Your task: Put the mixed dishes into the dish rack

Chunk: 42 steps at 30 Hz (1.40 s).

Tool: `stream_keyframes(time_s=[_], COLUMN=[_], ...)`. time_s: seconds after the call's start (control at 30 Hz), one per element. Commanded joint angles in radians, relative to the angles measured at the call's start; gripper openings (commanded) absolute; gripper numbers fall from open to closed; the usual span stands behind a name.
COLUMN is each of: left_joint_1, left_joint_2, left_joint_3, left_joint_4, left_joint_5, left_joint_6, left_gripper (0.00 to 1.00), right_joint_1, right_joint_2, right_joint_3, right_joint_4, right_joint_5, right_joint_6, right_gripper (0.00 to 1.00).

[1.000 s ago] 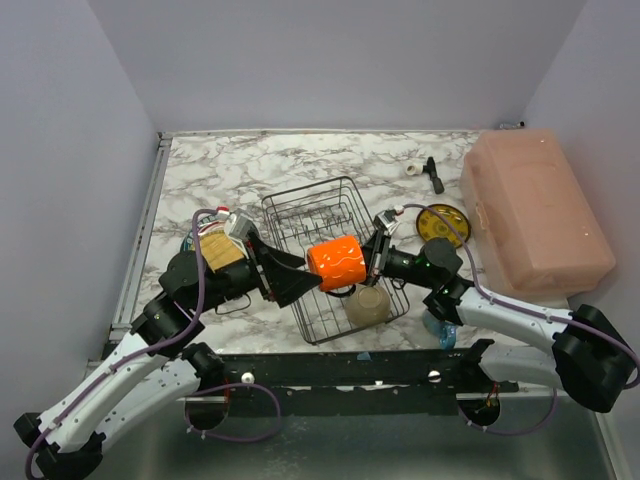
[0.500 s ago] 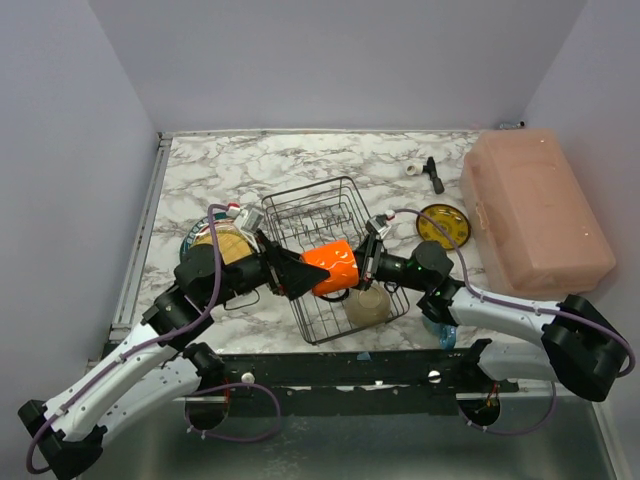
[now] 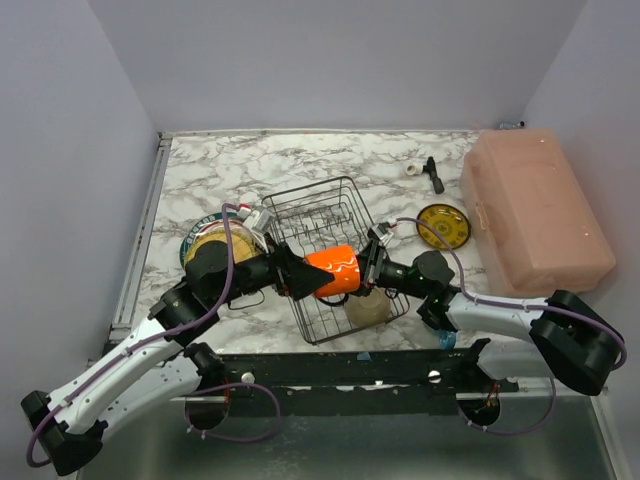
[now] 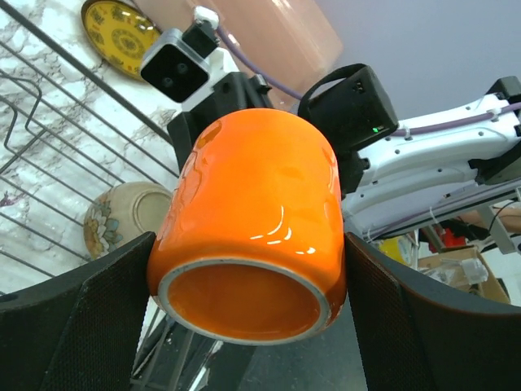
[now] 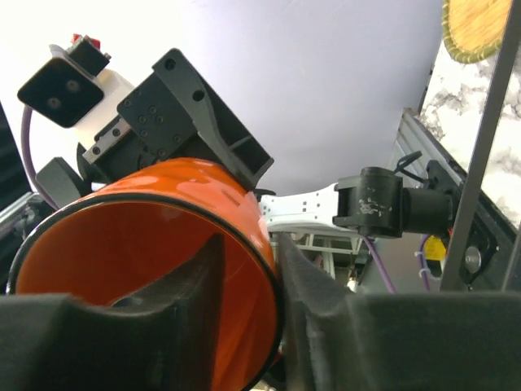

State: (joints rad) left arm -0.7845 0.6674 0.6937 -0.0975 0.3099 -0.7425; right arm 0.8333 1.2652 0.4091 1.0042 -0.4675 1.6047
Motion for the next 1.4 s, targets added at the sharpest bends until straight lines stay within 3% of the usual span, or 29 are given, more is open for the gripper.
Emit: stream_keyframes(time_s=[0.0, 0.27, 0.47, 0.57, 0.77, 0.93, 1.37], left_joint_1=[-0.003, -0.001, -0.002, -0.001, -0.002, -0.002, -0.076], left_joint_2=[0.015, -0.006, 0.046, 0.089, 0.222, 0.325, 0.569], left_joint_3=[0.024, 0.038, 0.102, 0.128, 0.201, 0.206, 0.267], left_joint_4=[-0.063, -0.14, -0.272, -0.312, -0.393, -0.364, -0.379], left_joint_5=[-0.026, -0.153, -0.288, -0.345, -0.449, -0.466, -0.575], left_joint_6=[-0.007, -0.084, -0.109, -0.099, -0.055, -0.045, -0.048], left_gripper=[0.0, 0.0, 0.0, 0.0, 0.0, 0.0, 0.0], right_joint_1=[0.01, 0.007, -0.009, -0.013, -0.013, -0.014, -0.014], right_joint_2=[-0.036, -0.143, -0.213, -0.252, -0.408, -0.518, -0.571], right_joint_3=[-0.069, -0.096, -0.08, -0.061, 0.036, 0.107, 0.134], right_joint_4=[0.123, -0.129, -0.351, -0.458, -0.852, -1.059, -1.148], right_joint_5=[0.071, 0.187, 0.281, 0.328, 0.552, 0.677, 0.719], right_joint_6=[0.002, -0.125, -0.205, -0.251, -0.393, -0.502, -0.566], right_gripper=[0.43, 0.83, 0.97, 0.98, 0.98, 0.97, 0.97])
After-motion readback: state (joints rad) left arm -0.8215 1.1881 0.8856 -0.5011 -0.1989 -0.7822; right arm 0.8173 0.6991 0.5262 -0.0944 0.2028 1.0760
